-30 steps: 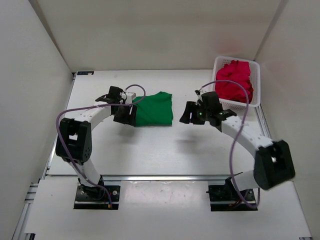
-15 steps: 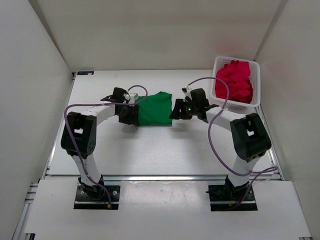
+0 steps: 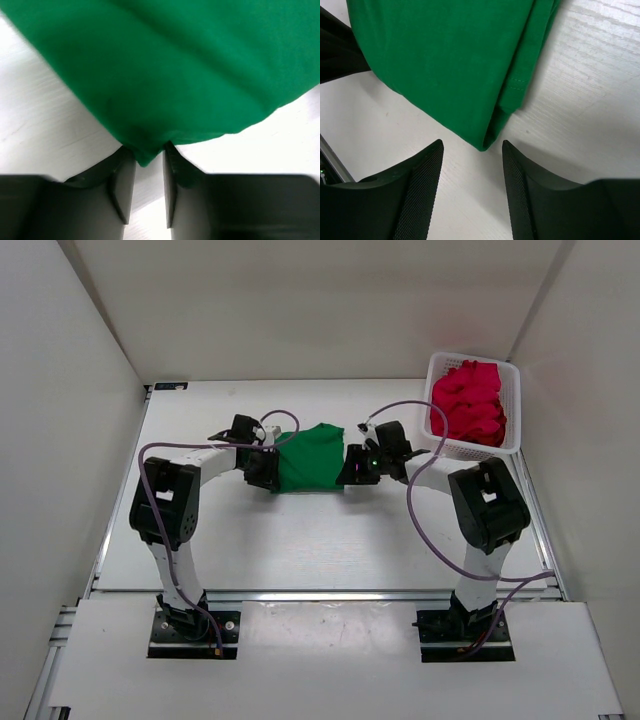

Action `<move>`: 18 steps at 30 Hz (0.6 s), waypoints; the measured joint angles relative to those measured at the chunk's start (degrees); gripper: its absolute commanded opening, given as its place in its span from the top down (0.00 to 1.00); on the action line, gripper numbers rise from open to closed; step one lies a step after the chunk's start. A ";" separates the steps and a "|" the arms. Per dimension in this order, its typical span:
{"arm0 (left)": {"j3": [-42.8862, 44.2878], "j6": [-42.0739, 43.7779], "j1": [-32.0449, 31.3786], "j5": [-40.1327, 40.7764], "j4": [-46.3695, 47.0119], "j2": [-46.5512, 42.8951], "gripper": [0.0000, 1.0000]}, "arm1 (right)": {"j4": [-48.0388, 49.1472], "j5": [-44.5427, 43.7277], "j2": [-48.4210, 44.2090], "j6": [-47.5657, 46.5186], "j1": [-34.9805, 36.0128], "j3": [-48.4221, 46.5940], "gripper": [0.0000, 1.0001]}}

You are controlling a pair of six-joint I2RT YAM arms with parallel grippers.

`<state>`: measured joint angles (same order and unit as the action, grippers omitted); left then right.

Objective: Fold and stack the t-shirts
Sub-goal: Fold the long partially folded tshirt into a neat square

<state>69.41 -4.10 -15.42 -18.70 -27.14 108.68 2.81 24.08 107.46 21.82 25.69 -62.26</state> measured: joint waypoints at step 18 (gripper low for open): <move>1.27 1.60 -0.02 -0.02 -1.33 1.46 1.00 | 0.09 3.39 3.56 1.73 -0.87 -1.51 1.00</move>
<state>70.67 -2.50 -15.44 -18.72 -28.47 110.15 2.90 27.46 111.02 23.55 24.82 -63.77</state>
